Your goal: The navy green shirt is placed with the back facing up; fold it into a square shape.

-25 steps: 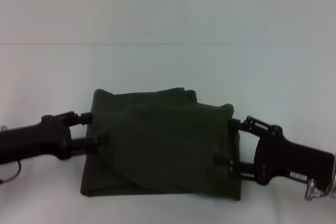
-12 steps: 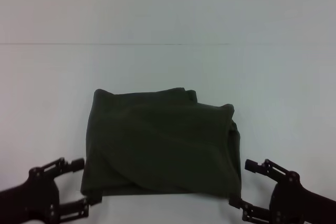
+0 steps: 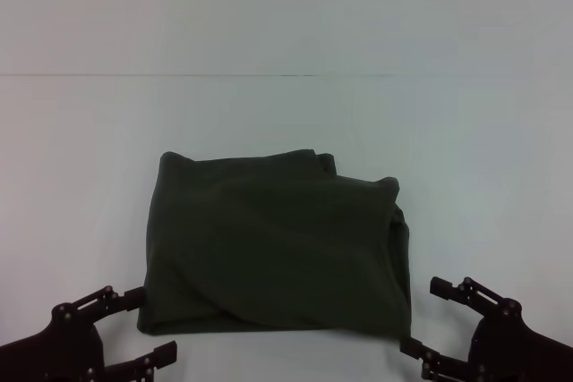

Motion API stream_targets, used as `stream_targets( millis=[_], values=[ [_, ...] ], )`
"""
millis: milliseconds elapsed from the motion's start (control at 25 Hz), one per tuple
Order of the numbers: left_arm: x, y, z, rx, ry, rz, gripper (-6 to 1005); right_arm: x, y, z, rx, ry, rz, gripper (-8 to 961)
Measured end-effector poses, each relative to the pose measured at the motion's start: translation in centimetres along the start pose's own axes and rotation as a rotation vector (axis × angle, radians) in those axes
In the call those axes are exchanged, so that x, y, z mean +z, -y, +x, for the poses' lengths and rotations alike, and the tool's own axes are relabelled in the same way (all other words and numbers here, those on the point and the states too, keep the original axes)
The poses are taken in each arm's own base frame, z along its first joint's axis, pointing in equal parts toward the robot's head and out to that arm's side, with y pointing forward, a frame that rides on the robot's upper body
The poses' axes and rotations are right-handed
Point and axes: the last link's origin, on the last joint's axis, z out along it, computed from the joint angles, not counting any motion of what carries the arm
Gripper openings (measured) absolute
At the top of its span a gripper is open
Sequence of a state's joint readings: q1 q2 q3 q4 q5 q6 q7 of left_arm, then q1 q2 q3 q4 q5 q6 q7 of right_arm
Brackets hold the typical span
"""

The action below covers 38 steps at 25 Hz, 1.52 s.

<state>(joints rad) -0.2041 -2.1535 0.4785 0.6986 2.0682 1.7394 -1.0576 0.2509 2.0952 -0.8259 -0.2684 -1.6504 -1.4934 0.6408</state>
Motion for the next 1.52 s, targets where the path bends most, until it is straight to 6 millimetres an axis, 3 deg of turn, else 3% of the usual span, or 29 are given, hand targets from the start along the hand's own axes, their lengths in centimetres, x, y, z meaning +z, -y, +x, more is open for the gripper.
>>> stream_targets(
  millis=[1520],
  values=[
    [0.8, 0.5, 1.5, 0.026, -0.084, 0.006, 856, 0.1, 1.1, -1.0, -0.015, 0.047, 0.035, 895]
  ],
)
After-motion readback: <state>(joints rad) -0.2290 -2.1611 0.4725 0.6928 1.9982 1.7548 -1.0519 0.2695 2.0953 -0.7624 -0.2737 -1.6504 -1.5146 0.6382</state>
